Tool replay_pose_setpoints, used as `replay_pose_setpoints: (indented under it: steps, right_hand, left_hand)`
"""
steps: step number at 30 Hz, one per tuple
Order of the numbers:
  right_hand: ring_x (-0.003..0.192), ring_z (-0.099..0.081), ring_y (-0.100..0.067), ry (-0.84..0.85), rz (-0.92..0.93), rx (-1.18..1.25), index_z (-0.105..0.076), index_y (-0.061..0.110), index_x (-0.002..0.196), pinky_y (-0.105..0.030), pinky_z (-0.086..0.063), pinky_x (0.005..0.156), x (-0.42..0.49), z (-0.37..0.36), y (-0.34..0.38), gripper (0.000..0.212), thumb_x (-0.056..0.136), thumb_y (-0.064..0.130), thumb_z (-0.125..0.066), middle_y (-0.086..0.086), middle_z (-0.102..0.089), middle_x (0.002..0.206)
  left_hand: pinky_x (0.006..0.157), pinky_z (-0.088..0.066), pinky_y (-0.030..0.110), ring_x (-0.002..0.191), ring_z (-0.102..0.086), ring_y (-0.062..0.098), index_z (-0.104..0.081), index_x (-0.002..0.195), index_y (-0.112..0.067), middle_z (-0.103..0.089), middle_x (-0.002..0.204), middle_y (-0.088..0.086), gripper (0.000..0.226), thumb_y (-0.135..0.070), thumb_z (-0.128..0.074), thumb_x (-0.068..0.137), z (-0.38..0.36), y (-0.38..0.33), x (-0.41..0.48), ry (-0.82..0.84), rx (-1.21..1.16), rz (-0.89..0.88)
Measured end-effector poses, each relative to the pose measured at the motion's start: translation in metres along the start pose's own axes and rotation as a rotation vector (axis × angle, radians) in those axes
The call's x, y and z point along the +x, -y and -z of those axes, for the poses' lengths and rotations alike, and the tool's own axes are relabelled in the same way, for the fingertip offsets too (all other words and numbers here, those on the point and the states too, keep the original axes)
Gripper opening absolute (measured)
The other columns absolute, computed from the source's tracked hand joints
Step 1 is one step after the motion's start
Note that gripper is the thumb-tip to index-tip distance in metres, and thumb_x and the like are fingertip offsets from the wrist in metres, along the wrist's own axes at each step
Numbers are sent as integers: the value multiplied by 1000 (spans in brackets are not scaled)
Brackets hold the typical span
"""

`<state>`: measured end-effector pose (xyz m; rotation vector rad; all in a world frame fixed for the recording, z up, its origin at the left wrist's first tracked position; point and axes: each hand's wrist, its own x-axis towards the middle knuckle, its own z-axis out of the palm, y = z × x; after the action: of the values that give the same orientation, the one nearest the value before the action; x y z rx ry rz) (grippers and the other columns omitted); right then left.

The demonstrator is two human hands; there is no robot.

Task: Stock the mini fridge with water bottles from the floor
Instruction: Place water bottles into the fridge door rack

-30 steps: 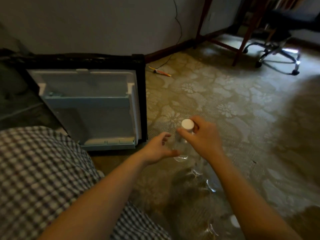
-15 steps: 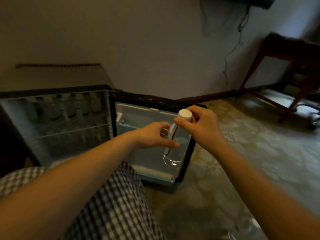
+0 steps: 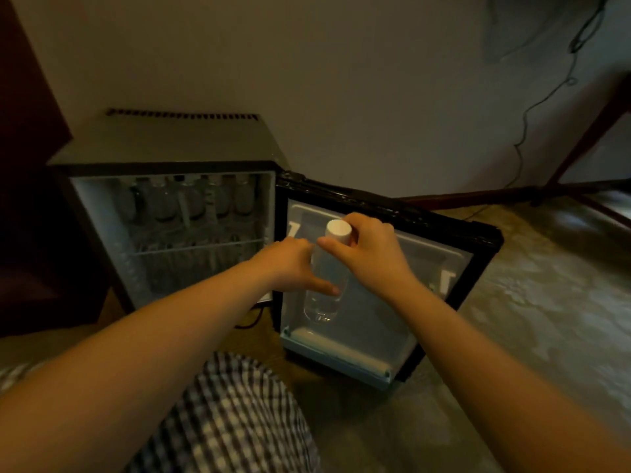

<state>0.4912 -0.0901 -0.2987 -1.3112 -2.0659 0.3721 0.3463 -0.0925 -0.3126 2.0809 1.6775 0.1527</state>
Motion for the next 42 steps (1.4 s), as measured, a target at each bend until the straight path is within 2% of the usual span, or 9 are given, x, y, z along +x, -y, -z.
replay_pose_setpoints:
  steps: [3,6,10,14,18,26,31,35,42]
  right_hand:
    - [64,-47,-14,52,-31,-45,-49,14,77,-27,-31,52,4,-26,-13,30,83,40,-64,10,-42,61]
    - [69,-50,-16,111,-76,-60,-51,14,84,-23,-30,50,4,-52,-28,27,85,38,-62,12,-42,63]
    - [75,-51,-16,152,-108,-80,-53,11,96,-26,-34,59,-2,-84,-47,26,88,35,-59,4,-50,77]
    - [83,-59,-22,186,-174,-46,-54,11,100,-34,-43,72,-11,-117,-63,26,89,34,-58,-1,-56,83]
    - [92,-61,-22,208,-255,25,-55,13,100,-27,-42,72,-15,-142,-77,22,89,32,-57,-6,-63,97]
    - [102,-56,-30,288,-377,-22,-50,16,106,-33,-43,77,-6,-173,-101,22,92,33,-52,-10,-59,111]
    - [111,-53,-34,353,-362,-111,-47,8,120,-37,-44,86,1,-181,-113,34,94,30,-49,-16,-55,123]
    - [108,-54,-35,420,-374,-89,-47,4,119,-36,-42,82,3,-186,-120,35,94,28,-50,-19,-55,121]
    - [105,-56,-36,493,-451,6,-52,-4,114,-27,-35,73,9,-193,-124,33,94,22,-52,-24,-58,114]
  left_hand:
    - [75,-52,42,85,-59,25,-57,110,-12,-62,94,10,67,-62,-69,66,-14,18,17,61,6,64]
    - [62,-37,37,69,-48,23,-58,78,-6,-49,72,14,52,-55,-71,68,-28,39,32,124,-107,132]
    - [72,-43,33,81,-55,17,-68,98,-4,-60,86,9,50,-45,-74,71,-52,67,50,165,-240,178]
    - [77,-46,27,89,-59,17,-60,118,-7,-63,102,7,48,-30,-72,78,-69,86,58,275,-370,256]
    - [80,-45,29,99,-58,18,-47,133,-14,-59,121,10,47,-27,-57,89,-80,96,61,335,-528,386]
    - [92,-41,32,120,-50,23,-48,132,-18,-50,134,7,39,-21,-50,93,-101,104,78,316,-618,452]
    - [97,-42,36,121,-50,25,-47,132,-17,-49,135,10,37,-17,-45,95,-114,107,90,323,-655,492]
    - [108,-38,41,128,-44,27,-43,136,-12,-42,141,12,40,-14,-41,96,-121,106,95,314,-575,504]
    - [99,-42,35,123,-50,27,-49,131,-9,-51,134,11,37,-18,-39,97,-124,108,98,286,-638,532]
